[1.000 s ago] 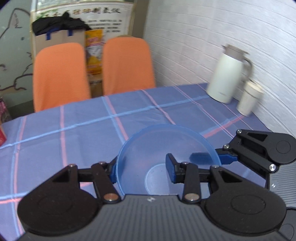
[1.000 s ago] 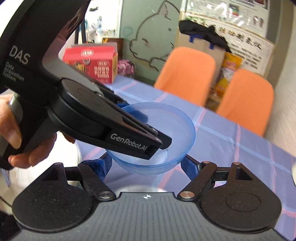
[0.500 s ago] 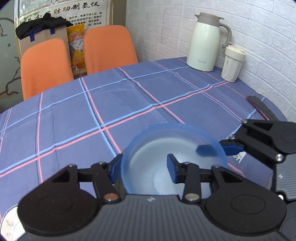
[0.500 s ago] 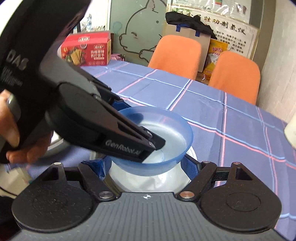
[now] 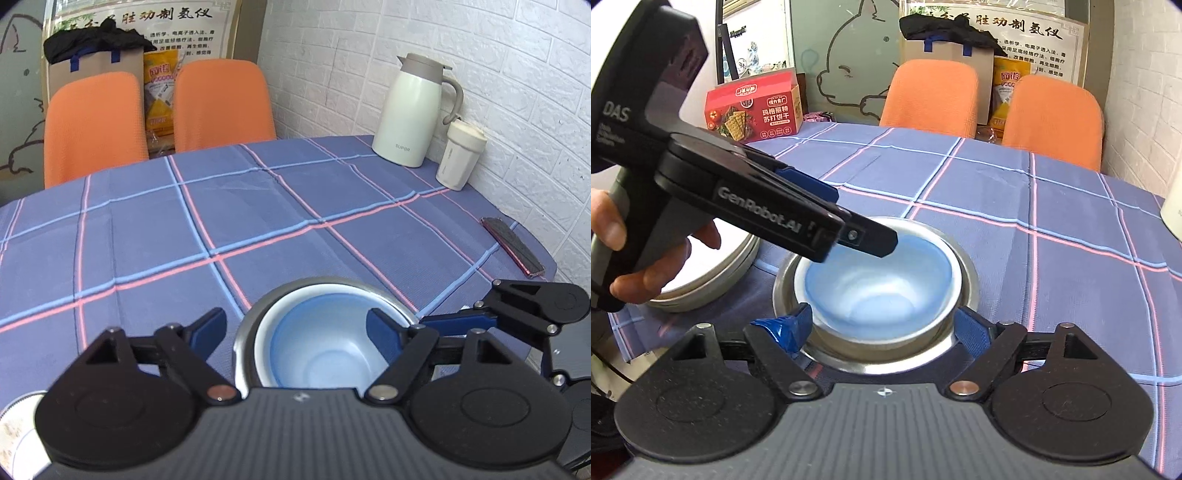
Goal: Organize plates and bowls
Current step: 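Lower the blue bowl into the white bowl and open both tools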
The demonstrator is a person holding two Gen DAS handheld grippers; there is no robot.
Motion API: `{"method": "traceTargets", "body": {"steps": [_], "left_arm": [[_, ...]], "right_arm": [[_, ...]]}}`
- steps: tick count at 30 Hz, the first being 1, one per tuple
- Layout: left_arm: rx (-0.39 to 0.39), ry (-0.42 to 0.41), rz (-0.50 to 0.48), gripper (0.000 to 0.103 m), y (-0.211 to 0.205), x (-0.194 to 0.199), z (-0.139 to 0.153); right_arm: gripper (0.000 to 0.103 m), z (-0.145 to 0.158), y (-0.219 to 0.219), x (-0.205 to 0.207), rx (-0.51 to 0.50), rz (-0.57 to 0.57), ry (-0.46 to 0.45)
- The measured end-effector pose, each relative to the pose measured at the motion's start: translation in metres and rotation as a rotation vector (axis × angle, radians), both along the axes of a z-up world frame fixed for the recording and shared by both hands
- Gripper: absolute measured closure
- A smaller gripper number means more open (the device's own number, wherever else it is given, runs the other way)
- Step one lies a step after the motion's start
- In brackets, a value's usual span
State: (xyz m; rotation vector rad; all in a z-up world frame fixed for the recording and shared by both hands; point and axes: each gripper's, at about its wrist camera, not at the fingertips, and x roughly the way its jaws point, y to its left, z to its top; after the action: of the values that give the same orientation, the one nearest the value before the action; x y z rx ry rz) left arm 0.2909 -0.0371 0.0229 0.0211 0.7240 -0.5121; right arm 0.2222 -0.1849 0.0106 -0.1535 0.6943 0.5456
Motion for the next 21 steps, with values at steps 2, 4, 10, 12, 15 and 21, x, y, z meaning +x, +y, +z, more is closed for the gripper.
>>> {"method": "traceTargets", "body": {"steps": [2, 4, 10, 12, 15, 21], "left_arm": [[-0.014, -0.003, 0.006, 0.023, 0.004, -0.002, 0.003], [-0.029, -0.007, 0.014, 0.024, 0.008, -0.004, 0.005], [-0.087, -0.001, 0.068, 0.024, 0.018, -0.008, 0.010], [-0.110, 0.001, 0.101, 0.024, 0.020, -0.011, 0.011], [-0.136, 0.003, 0.158, 0.023, 0.023, -0.018, 0.010], [-0.142, -0.009, 0.249, 0.022, 0.022, -0.030, 0.006]], "right_arm": [[0.032, -0.002, -0.002, -0.007, -0.005, -0.006, -0.003], [0.032, -0.002, -0.006, -0.012, -0.006, -0.014, -0.007], [0.032, 0.001, -0.024, -0.025, 0.058, -0.118, -0.037], [0.032, 0.002, -0.028, -0.024, 0.108, -0.175, -0.041], [0.032, -0.001, -0.033, -0.019, 0.209, -0.275, -0.028], [0.032, -0.012, -0.028, -0.010, 0.296, -0.451, 0.102]]}}
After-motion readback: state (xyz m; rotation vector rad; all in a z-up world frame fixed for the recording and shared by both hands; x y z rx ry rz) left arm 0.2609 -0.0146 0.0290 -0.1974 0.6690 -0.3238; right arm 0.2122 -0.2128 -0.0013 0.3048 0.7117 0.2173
